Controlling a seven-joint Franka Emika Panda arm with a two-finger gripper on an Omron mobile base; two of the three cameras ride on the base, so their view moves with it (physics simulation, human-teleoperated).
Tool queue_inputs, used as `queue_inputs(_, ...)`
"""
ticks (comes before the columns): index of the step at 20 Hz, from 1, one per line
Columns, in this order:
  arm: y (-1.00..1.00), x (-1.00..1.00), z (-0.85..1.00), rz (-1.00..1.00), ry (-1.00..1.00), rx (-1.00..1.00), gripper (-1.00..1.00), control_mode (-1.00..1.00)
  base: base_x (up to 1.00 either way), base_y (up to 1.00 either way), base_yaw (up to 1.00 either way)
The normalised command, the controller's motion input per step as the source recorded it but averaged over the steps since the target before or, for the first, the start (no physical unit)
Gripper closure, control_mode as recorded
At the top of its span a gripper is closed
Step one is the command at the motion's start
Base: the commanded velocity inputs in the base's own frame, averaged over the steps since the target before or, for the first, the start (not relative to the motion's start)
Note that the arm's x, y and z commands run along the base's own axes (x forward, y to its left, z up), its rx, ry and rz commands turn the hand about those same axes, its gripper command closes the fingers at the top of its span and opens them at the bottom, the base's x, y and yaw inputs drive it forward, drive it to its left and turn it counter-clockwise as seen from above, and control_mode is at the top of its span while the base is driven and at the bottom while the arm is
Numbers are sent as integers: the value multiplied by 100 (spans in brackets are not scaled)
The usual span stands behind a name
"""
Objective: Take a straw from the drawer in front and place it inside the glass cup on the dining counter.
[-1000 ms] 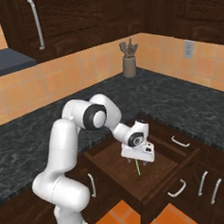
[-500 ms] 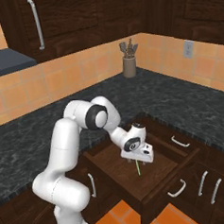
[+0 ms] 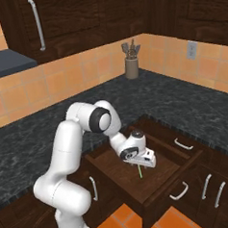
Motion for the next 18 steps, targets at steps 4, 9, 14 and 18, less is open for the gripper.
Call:
queue_inputs(4, 0, 0, -31, -2, -7, -9, -100, -100, 0, 0, 0)
queue_inputs(9, 2, 0, -41, 0, 0, -14, 100, -100, 0, 0, 0)
queue_inputs(14, 0, 0, -34, 0, 0, -11, 100, -100, 0, 0, 0)
queue_inputs(18, 0, 0, -20, 0, 0, -5, 100, -100, 0, 0, 0)
